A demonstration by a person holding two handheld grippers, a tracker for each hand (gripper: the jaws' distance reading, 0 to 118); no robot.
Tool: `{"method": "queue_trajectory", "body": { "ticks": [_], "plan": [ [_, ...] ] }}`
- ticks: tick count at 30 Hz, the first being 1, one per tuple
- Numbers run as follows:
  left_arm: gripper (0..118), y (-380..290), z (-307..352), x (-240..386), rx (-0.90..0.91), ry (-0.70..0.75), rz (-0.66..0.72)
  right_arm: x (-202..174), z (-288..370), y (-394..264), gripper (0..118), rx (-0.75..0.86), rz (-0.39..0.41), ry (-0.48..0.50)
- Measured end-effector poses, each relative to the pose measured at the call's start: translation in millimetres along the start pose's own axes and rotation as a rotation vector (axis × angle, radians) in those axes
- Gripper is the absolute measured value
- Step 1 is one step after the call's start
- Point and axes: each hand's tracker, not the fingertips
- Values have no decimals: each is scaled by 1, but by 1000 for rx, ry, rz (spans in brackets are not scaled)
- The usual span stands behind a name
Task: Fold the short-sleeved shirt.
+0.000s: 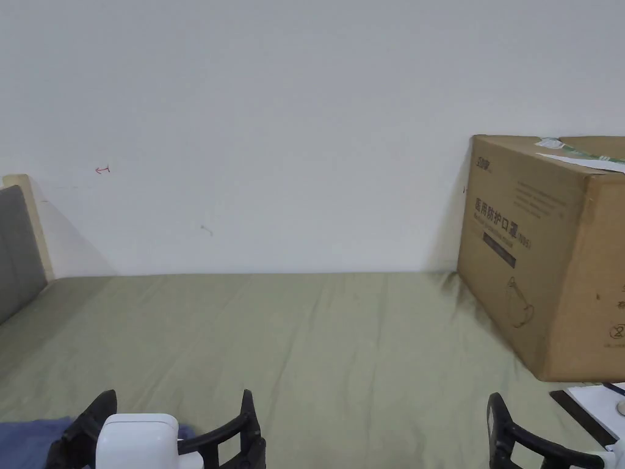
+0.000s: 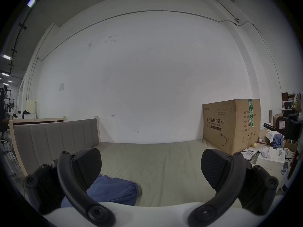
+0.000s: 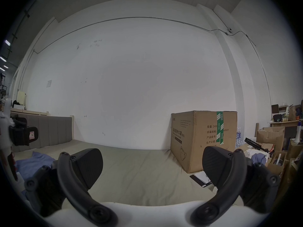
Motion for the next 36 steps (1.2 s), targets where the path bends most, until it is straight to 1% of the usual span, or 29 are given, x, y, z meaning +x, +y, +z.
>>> {"method": "queue_trajectory", "body": {
  "ticks": [3, 4, 5, 6, 7, 8, 10, 11, 12, 16, 18, 19, 22, 25, 27, 29, 30, 32, 35, 36],
  "plan": [
    [117, 1, -3, 0, -29, 2, -18, 1, -1, 0, 118, 1, 7, -7],
    [112, 2, -3, -1, -32, -3, -17, 1, -1, 1, 115, -2, 7, -7],
    [98, 3, -2, -1, -35, -9, -15, 3, -2, 1, 108, -8, 5, -2],
    [54, 4, -1, -1, -36, -15, -16, 3, -2, 2, 80, -12, -1, 8],
    [12, 4, -2, -2, -28, -26, -18, 2, -2, 2, 40, -13, 0, 9],
    [0, 4, -3, -1, -34, -32, -30, 1, -3, 2, 0, -21, 19, -5],
    [0, 3, -6, 1, -47, -13, -68, 0, -7, 0, 0, -74, 77, -32],
    [0, 3, -7, 0, -51, -37, -64, 2, -7, 1, 0, -61, 50, -27],
    [0, 2, -8, 0, -67, -77, -66, 5, -6, 2, 0, -85, 27, 1],
    [0, -2, -2, 1, -49, -40, -107, 1, -8, 1, 0, -83, 26, -38],
    [0, -1, 6, -10, -49, -20, -111, -7, -10, 2, 0, -78, 14, -34],
    [0, 0, 10, -18, -52, -4, -114, -17, -16, 2, 0, -85, 9, -24],
    [0, 3, 32, -61, -61, 137, -155, -62, -32, 0, 0, -111, -24, 98],
    [0, 6, 61, -118, -78, 326, -171, -119, -40, 2, 0, -119, -70, 265],
    [0, 8, 80, -153, -102, 459, -125, -159, -41, 3, 0, -109, -97, 377],
    [0, 9, 94, -179, -107, 527, -66, -186, -36, 8, 0, -87, -99, 455],
    [0, 8, 99, -187, -107, 551, -44, -196, -34, 7, 0, -79, -96, 480],
    [0, 5, 100, -196, -113, 584, -44, -207, -31, 8, 0, -68, -80, 532],
    [0, -2, 98, -194, -117, 597, -60, -211, -32, 8, 0, -56, -17, 580],
    [0, -1, 94, -193, -109, 594, -66, -210, -33, 9, 0, -51, -8, 590]
  ]
}}
